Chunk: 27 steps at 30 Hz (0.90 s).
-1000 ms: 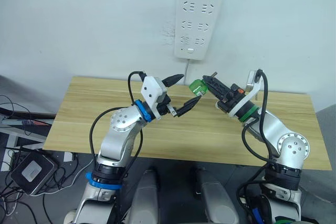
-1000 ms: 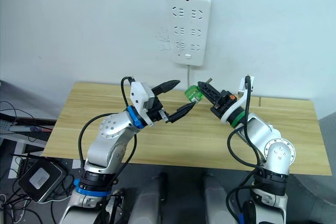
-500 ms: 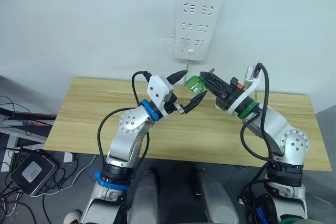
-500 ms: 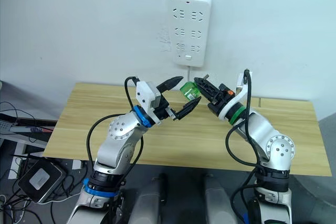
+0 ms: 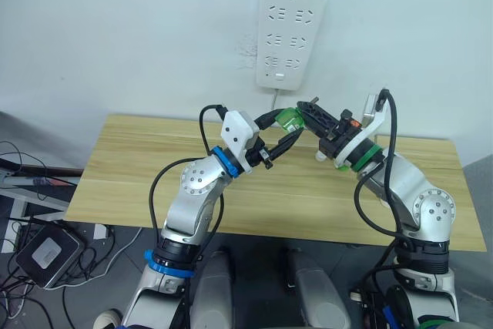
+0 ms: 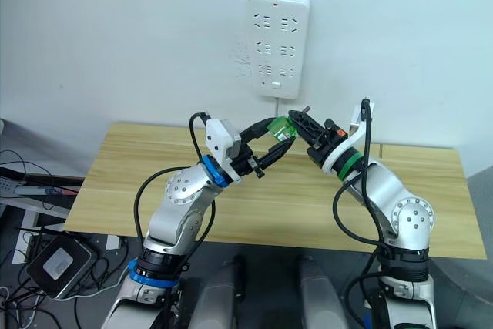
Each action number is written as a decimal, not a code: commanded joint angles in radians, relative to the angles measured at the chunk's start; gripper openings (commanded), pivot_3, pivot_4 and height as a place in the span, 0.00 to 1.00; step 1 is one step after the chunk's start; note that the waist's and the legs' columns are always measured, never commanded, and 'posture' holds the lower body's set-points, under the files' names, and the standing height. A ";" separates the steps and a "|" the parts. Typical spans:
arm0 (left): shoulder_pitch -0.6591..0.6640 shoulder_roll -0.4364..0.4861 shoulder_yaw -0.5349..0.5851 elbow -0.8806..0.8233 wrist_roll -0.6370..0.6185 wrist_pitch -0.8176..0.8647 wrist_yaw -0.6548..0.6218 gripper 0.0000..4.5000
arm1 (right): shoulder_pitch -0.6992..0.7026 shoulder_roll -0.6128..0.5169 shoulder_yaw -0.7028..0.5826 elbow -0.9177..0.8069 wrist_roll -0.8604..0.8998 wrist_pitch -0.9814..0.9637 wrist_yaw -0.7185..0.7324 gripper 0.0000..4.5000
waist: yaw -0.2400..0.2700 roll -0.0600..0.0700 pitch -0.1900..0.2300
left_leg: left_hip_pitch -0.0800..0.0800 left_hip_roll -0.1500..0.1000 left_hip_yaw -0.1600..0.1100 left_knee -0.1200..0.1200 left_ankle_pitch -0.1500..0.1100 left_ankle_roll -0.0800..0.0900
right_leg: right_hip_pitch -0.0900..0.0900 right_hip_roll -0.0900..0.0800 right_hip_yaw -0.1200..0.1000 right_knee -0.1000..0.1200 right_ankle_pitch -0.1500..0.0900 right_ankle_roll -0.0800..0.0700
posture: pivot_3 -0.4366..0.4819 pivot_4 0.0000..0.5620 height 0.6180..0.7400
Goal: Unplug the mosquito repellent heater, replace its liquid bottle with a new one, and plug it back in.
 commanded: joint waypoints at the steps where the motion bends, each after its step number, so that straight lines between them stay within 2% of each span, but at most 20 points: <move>1: -0.014 -0.006 0.018 -0.016 -0.011 0.002 0.025 0.50 | 0.011 -0.045 0.033 -0.055 0.023 0.040 0.038 0.39 | 0.000 0.000 0.000 | 0.000 0.000 0.000 0.000 0.000 0.000 | 0.000 0.000 0.000 0.000 0.000 0.000 | 0.46 0.53 1.00; 3: -0.016 -0.003 0.021 -0.008 -0.018 0.009 0.021 0.50 | 0.021 -0.091 0.041 -0.056 0.011 0.065 0.057 0.54 | 0.000 0.000 0.000 | 0.000 0.000 0.000 0.000 0.000 0.000 | 0.000 0.000 0.000 0.000 0.000 0.000 | 0.45 0.54 1.00; 5: -0.017 0.008 0.030 0.004 -0.025 0.008 0.010 0.50 | 0.053 -0.184 0.031 -0.055 0.015 0.111 0.063 0.71 | 0.001 0.000 0.000 | 0.000 0.000 0.000 0.000 0.000 0.000 | 0.000 0.000 0.000 0.000 0.000 0.000 | 0.45 0.55 1.00; 8: -0.013 0.029 0.042 0.028 -0.023 -0.012 -0.003 0.50 | 0.101 -0.399 -0.018 -0.029 0.061 0.218 0.109 0.94 | 0.004 0.000 0.000 | -0.001 -0.001 0.000 0.000 0.000 0.000 | 0.000 -0.001 0.000 -0.001 -0.001 0.002 | 0.43 0.56 1.00; 9: -0.008 0.037 0.043 0.036 -0.022 -0.021 -0.012 0.50 | 0.115 -0.487 -0.031 -0.008 0.053 0.265 0.130 0.99 | 0.003 0.000 0.000 | -0.001 -0.002 0.000 0.001 0.000 0.001 | 0.000 -0.001 0.001 -0.001 -0.001 0.002 | 0.42 0.57 1.00; 12: 0.004 0.047 0.049 0.046 -0.027 -0.034 -0.024 0.50 | 0.138 -0.693 -0.044 0.046 -0.065 0.355 0.231 0.99 | 0.001 0.000 0.000 | -0.001 -0.002 0.002 0.001 0.000 0.002 | 0.000 -0.001 0.002 -0.001 -0.001 0.003 | 0.41 0.57 1.00; 14: 0.011 0.043 0.048 0.045 -0.027 -0.038 -0.022 0.50 | 0.141 -0.816 -0.010 0.099 -0.254 0.369 0.302 0.99 | -0.003 0.000 0.000 | 0.000 -0.001 0.002 0.001 0.000 0.002 | 0.000 0.000 0.003 -0.001 -0.001 0.003 | 0.40 0.59 1.00; 17: 0.020 0.031 0.040 0.038 -0.024 -0.039 -0.019 0.50 | 0.130 -0.924 0.080 0.189 -0.490 0.380 0.383 0.99 | -0.003 0.000 0.000 | 0.000 0.000 0.003 0.000 0.000 0.002 | 0.000 0.000 0.003 -0.002 -0.001 0.004 | 0.41 0.59 1.00; 21: 0.034 0.019 0.025 0.020 -0.021 -0.039 -0.013 0.50 | 0.066 -0.901 0.160 0.308 -0.653 0.439 0.448 0.99 | -0.006 0.000 0.000 | 0.001 0.000 0.004 0.000 0.000 0.002 | 0.000 0.000 0.004 -0.002 -0.001 0.004 | 0.43 0.60 1.00; 27: 0.068 0.029 0.027 -0.022 -0.025 -0.026 -0.008 0.50 | -0.010 -0.822 0.166 0.408 -0.801 0.525 0.490 0.99 | -0.003 0.000 0.000 | 0.001 -0.001 0.004 0.001 0.000 0.002 | 0.000 0.000 0.005 -0.002 -0.001 0.004 | 0.46 0.62 1.00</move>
